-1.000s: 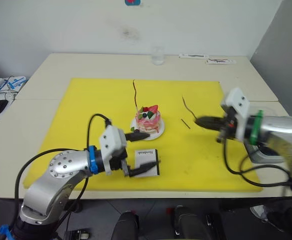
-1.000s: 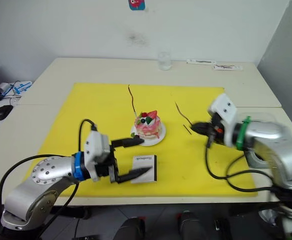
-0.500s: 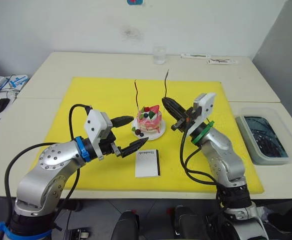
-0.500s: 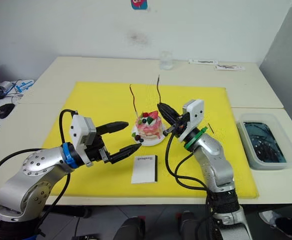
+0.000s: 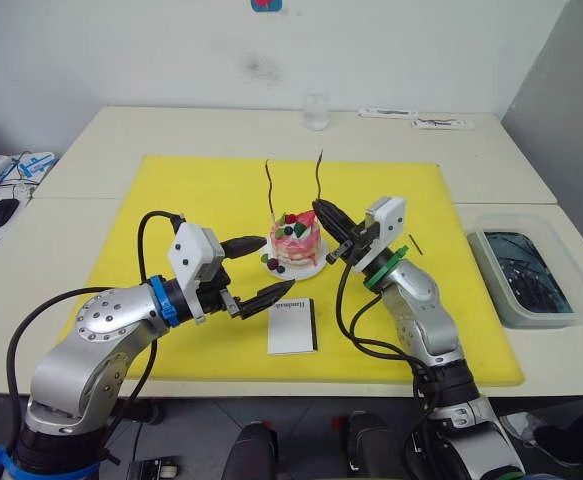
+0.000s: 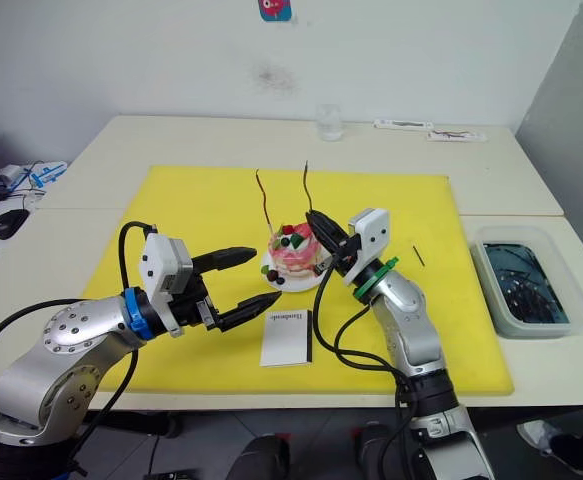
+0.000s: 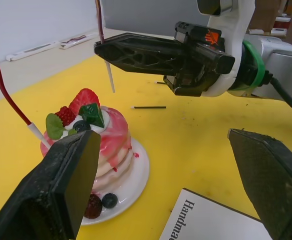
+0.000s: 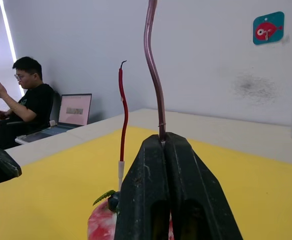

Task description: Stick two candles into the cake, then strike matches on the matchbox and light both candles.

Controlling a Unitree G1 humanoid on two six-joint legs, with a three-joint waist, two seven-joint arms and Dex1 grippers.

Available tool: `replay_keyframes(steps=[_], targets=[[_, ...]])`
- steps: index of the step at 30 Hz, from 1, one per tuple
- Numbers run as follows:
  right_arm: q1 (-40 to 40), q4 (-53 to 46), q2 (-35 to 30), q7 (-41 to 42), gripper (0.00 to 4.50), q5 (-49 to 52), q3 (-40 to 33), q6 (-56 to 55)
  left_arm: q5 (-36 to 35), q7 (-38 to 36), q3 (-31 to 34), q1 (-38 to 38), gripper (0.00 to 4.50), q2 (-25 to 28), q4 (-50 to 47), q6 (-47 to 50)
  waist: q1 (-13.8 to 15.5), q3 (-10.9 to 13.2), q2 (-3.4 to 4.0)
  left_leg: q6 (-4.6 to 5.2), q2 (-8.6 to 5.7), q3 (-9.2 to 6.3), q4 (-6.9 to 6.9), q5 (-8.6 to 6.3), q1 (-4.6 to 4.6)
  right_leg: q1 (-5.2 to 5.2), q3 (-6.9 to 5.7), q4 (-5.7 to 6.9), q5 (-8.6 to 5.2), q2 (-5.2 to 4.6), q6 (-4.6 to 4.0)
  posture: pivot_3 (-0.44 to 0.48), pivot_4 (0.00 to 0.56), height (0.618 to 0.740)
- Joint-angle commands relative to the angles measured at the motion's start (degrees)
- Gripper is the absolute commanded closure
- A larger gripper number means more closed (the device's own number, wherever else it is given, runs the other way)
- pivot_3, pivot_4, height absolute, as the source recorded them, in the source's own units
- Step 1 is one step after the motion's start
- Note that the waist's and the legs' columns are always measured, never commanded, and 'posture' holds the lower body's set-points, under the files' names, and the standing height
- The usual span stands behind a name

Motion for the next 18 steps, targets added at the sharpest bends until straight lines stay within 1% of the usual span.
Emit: replay_keyframes(steps=[1, 4, 11, 18], targets=[[-1.9, 1.5, 0.9, 0.4, 4.48, -0.6, 0.6, -3.2, -0.3, 0.6, 0.7, -0.6, 0.0, -0.3, -1.2, -0.8, -0.1, 0.0, 0.0, 0.0, 0.0, 0.0, 0.0, 0.0, 0.0, 0.0, 0.0, 0.0, 0.0, 0.0, 0.0, 0.0, 0.15, 0.74], [-2.3, 3.5, 1.3, 0.2, 4.48, -0.9, 0.6, -4.8, -0.4, 0.8, 0.7, -0.8, 0.0, -0.4, -1.2, -0.9, -0.2, 0.0, 0.0, 0.0, 0.0, 0.0, -0.01, 0.0, 0.0, -0.01, 0.0, 0.0, 0.0, 0.0, 0.0, 0.0, 0.15, 0.74], [-2.5, 7.9, 1.7, 0.0, 4.48, -2.9, 1.1, -8.1, -3.4, 0.7, 1.8, -1.6, 0.0, 0.0, -1.7, 1.3, -0.2, 0.0, 0.01, 0.0, 0.0, 0.0, -0.01, 0.0, 0.0, -0.01, 0.0, 0.0, 0.0, 0.0, 0.0, 0.0, 0.15, 0.74], [-2.0, 6.9, 1.2, 0.4, 4.48, -2.9, 1.5, -8.8, -4.1, 0.6, 2.6, -2.0, 0.0, 0.8, -1.5, 2.1, -0.4, 0.0, 0.01, 0.0, 0.0, -0.01, -0.02, 0.0, 0.0, -0.01, 0.0, 0.0, -0.01, 0.0, 0.0, 0.0, 0.15, 0.74]])
